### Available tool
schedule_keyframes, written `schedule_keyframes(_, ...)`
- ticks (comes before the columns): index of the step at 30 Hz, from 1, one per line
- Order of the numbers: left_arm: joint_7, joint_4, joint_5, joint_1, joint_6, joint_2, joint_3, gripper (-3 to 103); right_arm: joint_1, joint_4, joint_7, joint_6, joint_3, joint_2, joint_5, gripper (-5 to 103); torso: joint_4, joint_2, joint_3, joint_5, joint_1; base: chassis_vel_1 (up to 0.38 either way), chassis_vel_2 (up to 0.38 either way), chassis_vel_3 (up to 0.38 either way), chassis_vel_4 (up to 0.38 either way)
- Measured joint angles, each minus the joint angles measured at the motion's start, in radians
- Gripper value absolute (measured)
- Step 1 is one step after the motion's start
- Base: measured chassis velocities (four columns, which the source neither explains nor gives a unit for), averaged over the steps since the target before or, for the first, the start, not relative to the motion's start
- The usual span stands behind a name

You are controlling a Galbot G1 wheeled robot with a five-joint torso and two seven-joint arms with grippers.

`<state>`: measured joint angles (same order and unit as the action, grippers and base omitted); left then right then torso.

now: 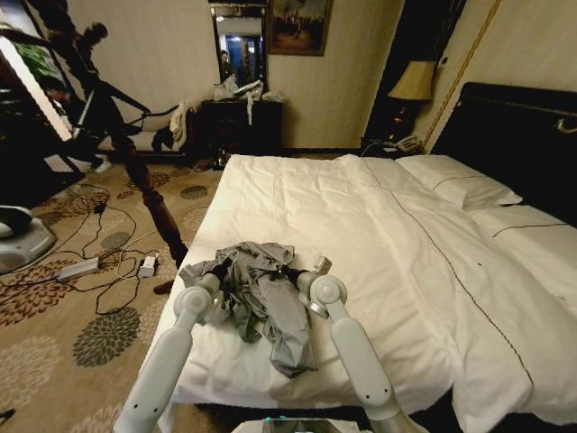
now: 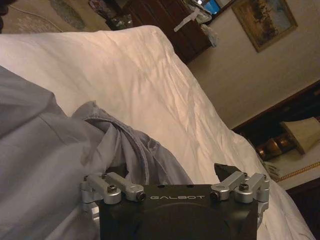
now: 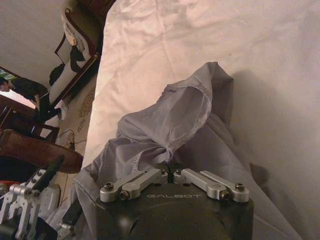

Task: Pick up the clothes from the bed and hang them on the clothes hanger.

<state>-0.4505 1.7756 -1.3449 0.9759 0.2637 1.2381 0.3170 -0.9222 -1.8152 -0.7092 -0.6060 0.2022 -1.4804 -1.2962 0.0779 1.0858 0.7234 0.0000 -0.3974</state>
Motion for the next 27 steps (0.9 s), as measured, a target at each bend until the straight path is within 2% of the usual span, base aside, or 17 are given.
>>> schedule_keyframes(2,0.0,-0.003,0.0,-0.003,0.0,0.002,-0.003,97,-0.001,-0.001,0.0,0.0,0.001,0.001,0.0,0,0.0,0.0,0.0,0.0001,0.0,0.0,0.0,0.0,0.0)
schedule_keyframes(4,-0.007,-0.023,0.003,-0.017,-0.002,0.011,-0.008,88,-0.004,-0.003,0.0,0.0,0.002,0.005,-0.002,0,0.0,0.0,0.0,0.0001,0.0,0.0,0.0,0.0,0.0)
schedule_keyframes(5,-0.007,-0.023,0.003,-0.017,-0.002,0.011,-0.008,88,-0.004,-0.003,0.0,0.0,0.002,0.005,-0.002,0,0.0,0.0,0.0,0.0001,0.0,0.0,0.0,0.0,0.0)
schedule_keyframes(7,-0.015,-0.042,0.003,-0.026,-0.004,0.018,-0.009,77,-0.007,-0.008,-0.001,0.001,0.004,0.01,-0.004,0,0.0,0.0,0.0,0.0,0.0,0.0,0.0,0.0,0.0)
schedule_keyframes(10,-0.017,-0.049,0.003,-0.028,-0.005,0.019,-0.009,72,-0.01,-0.011,-0.002,0.001,0.006,0.014,-0.005,0,0.0,0.0,0.0,0.0,0.0,0.0,0.0,0.0,0.0)
schedule_keyframes(13,-0.022,-0.053,0.003,-0.029,-0.004,0.019,-0.009,56,-0.014,-0.016,-0.003,0.001,0.011,0.019,-0.009,0,0.0,0.0,0.0,0.0,0.0,0.0,0.0,0.0,0.0)
schedule_keyframes(15,-0.025,-0.053,0.003,-0.029,-0.002,0.017,-0.009,56,-0.016,-0.019,-0.003,0.001,0.013,0.021,-0.011,0,0.0,0.0,0.0,0.0,0.0,0.0,0.0,0.0,0.0)
schedule_keyframes(19,-0.041,-0.042,0.021,-0.029,0.005,0.012,-0.018,34,-0.02,-0.027,-0.005,0.002,0.016,0.026,-0.02,0,0.0,0.0,0.0,0.0,0.0,0.0,0.0,0.0,0.0)
schedule_keyframes(20,-0.041,-0.042,0.021,-0.029,0.005,0.012,-0.018,34,-0.02,-0.027,-0.005,0.002,0.016,0.026,-0.02,0,0.0,0.0,0.0,0.0,0.0,0.0,0.0,0.0,0.0)
schedule_keyframes(22,-0.047,-0.041,0.051,-0.031,0.0,0.009,-0.025,23,-0.022,-0.029,-0.005,0.003,0.016,0.026,-0.02,0,0.0,0.0,0.0,0.0,0.0,0.0,0.0,0.0,0.0)
schedule_keyframes(23,-0.048,-0.04,0.061,-0.03,-0.003,0.005,-0.027,23,-0.023,-0.03,-0.005,0.003,0.016,0.026,-0.02,0,0.0,0.0,0.0,0.0,0.0,0.0,0.0,0.0,0.0)
schedule_keyframes(25,-0.047,-0.034,0.071,-0.026,-0.004,-0.002,-0.028,12,-0.025,-0.031,-0.005,0.004,0.016,0.026,-0.018,0,0.0,0.0,0.0,0.0,0.0,0.0,0.0,0.0,0.0)
schedule_keyframes(26,-0.047,-0.034,0.071,-0.026,-0.004,-0.002,-0.028,12,-0.025,-0.031,-0.005,0.004,0.016,0.026,-0.018,0,0.0,0.0,0.0,0.0,0.0,0.0,0.0,0.0,0.0)
schedule_keyframes(27,-0.044,-0.027,0.075,-0.019,-0.004,-0.009,-0.028,7,-0.027,-0.031,-0.009,0.004,0.014,0.025,-0.011,0,0.0,0.0,0.0,0.0,0.0,0.0,0.0,0.0,0.0)
